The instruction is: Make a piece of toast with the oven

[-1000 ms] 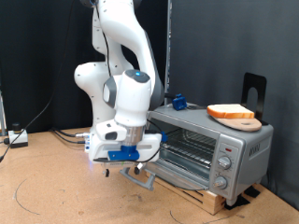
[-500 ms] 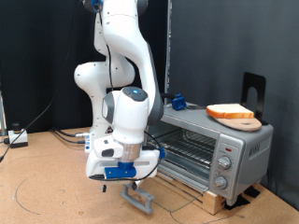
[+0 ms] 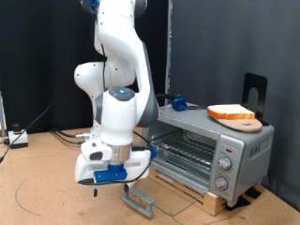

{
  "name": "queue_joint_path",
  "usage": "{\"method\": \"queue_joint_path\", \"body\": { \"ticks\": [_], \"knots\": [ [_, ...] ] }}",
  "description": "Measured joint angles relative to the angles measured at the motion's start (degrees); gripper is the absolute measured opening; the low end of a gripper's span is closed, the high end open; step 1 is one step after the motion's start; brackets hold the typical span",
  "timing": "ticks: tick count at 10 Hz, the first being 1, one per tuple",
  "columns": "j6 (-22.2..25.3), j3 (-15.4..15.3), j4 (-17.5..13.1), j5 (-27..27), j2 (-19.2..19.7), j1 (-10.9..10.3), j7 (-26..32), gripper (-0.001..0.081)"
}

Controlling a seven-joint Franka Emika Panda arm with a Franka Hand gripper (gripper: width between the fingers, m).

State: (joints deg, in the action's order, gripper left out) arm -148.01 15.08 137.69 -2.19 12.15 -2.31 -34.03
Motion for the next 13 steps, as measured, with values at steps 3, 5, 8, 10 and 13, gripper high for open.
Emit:
{"method": "queue_joint_path", "body": {
  "ticks": [3,5,8,10,13],
  "knots": [
    [5.9,-1.8,-0.5,10.5,-1.9,1.3,9.3,0.0807],
    [18.4,-2.2,-2.4,18.7,-5.5,3.1,20.9,0.0807],
    [31.0,-1.6,-4.7,20.9,-10.2,4.5,28.6,0.0807],
    [35.6,-1.3,-5.0,20.8,-13.7,4.6,29.7,0.0807],
    [37.3,-1.3,-4.0,19.7,-17.2,4.6,29.3,0.0807]
  ]
}}
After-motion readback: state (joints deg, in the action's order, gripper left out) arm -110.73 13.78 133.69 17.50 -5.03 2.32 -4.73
